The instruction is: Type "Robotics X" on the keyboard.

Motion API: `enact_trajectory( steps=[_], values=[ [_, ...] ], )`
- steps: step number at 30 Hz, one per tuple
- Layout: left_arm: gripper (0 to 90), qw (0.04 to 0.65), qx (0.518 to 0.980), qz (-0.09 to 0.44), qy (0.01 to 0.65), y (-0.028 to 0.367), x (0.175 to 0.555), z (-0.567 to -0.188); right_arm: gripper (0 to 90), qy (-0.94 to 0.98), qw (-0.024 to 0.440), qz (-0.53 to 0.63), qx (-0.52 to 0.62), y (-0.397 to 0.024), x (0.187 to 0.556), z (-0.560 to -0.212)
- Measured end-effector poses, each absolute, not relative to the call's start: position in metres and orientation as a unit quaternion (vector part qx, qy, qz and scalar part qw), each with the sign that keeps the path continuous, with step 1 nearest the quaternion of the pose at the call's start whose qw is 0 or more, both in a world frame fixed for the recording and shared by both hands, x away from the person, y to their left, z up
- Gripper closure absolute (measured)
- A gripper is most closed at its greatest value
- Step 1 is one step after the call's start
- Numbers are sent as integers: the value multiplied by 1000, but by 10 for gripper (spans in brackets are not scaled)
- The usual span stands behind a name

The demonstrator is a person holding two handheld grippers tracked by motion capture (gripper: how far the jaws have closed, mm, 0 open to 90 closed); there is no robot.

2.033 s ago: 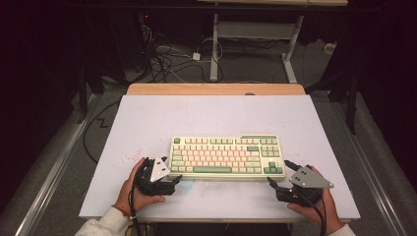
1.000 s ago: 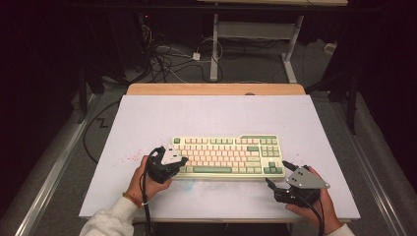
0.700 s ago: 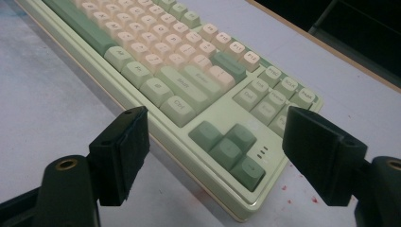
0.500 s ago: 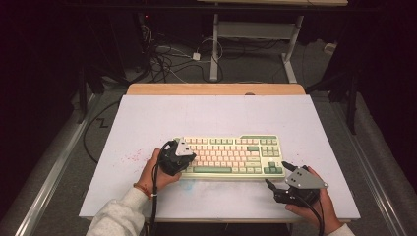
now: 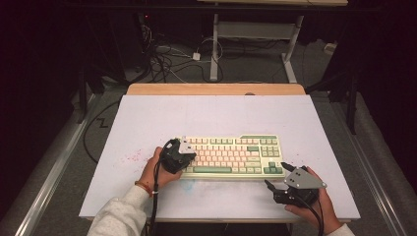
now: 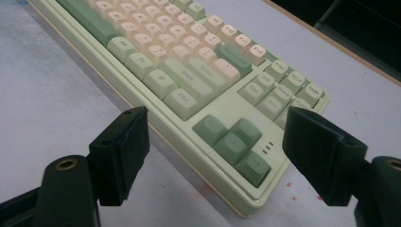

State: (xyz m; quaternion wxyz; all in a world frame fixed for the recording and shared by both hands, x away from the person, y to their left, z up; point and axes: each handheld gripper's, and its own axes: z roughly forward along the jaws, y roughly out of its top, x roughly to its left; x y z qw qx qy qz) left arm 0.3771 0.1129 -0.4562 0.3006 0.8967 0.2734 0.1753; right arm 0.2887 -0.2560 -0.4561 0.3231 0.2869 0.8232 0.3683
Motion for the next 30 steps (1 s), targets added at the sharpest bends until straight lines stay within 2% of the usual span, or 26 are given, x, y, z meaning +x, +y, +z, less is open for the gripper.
enact_trajectory(
  steps=[16,30],
  values=[
    [845,342,888,181,250,114,359,-435,242,820,325,371,290,-258,289,-455],
    [847,342,899,165,218,101,346,-437,242,821,325,370,290,-258,289,-455]
  ],
)
